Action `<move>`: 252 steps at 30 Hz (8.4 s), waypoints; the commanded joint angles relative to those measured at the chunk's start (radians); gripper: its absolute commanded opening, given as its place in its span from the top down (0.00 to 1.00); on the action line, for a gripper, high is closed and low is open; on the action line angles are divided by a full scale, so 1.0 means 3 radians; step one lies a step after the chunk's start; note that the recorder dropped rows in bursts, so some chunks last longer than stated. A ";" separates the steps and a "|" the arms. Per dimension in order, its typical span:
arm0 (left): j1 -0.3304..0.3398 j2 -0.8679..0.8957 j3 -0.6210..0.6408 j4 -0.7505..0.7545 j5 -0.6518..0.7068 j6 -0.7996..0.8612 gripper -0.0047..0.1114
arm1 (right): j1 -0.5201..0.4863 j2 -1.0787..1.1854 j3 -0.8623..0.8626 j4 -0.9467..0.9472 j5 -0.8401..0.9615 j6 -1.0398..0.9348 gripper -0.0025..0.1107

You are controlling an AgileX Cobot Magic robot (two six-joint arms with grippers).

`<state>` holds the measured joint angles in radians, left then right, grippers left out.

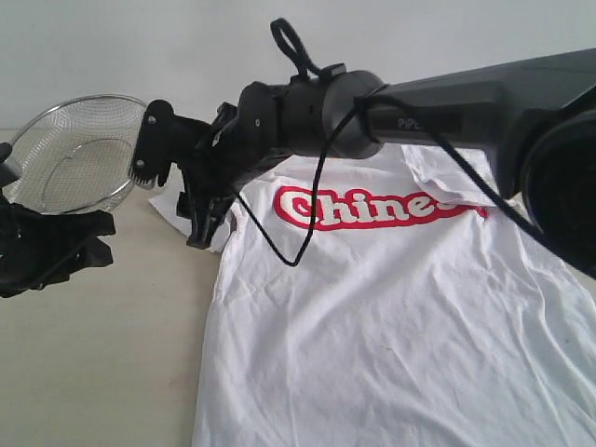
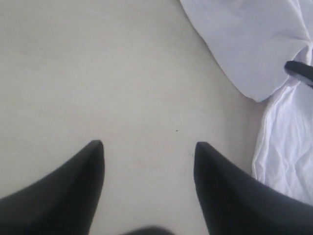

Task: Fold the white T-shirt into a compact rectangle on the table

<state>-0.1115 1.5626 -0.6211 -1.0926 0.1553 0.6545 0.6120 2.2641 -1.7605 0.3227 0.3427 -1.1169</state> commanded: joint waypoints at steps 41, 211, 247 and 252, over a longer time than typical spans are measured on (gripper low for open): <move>0.0007 -0.0265 -0.0020 -0.0059 0.0095 0.0160 0.52 | -0.0010 0.0671 -0.0188 0.0303 0.0392 0.1132 0.59; 0.0007 -0.0265 -0.0026 -0.0059 0.0019 0.0184 0.52 | -0.0993 0.0324 -0.1010 0.0103 0.1564 0.1647 0.39; 0.0007 -0.0265 -0.0026 -0.0059 0.0044 0.0198 0.52 | -0.0731 0.0408 -0.1021 0.0718 0.1609 0.1975 0.98; 0.0007 -0.0265 -0.0026 -0.0059 0.0017 0.0198 0.52 | -0.0573 0.0292 -0.1021 0.0999 0.1511 0.2022 0.98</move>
<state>-0.1115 1.4927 -0.6246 -1.1034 0.1659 0.7081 0.4108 2.3931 -2.0622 0.5786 0.8186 -0.5184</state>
